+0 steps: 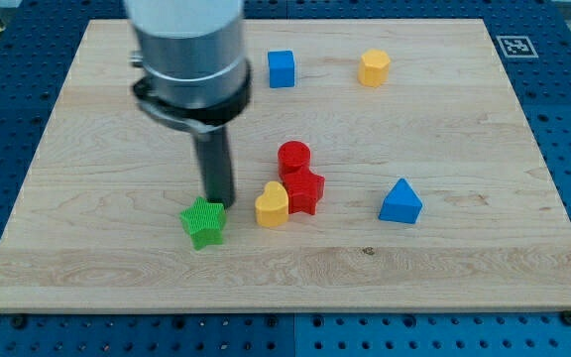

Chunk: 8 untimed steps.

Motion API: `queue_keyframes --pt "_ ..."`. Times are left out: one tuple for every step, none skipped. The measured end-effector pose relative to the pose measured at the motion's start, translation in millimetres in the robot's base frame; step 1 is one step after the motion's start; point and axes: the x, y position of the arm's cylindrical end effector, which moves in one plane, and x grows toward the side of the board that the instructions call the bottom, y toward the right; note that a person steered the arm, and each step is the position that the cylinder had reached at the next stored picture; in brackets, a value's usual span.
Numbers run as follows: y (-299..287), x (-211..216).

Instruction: Slide the green star diagonally top left to the yellow heart

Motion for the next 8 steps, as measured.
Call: queue_keyframes --pt "-53.3 0.0" --pt "-77.2 14.4" --pt "-68.3 52.7" --pt "-23.8 59.9" --pt "-0.9 61.3" --pt "1.4 64.3" --pt "2.6 54.2" --pt "2.6 33.5"
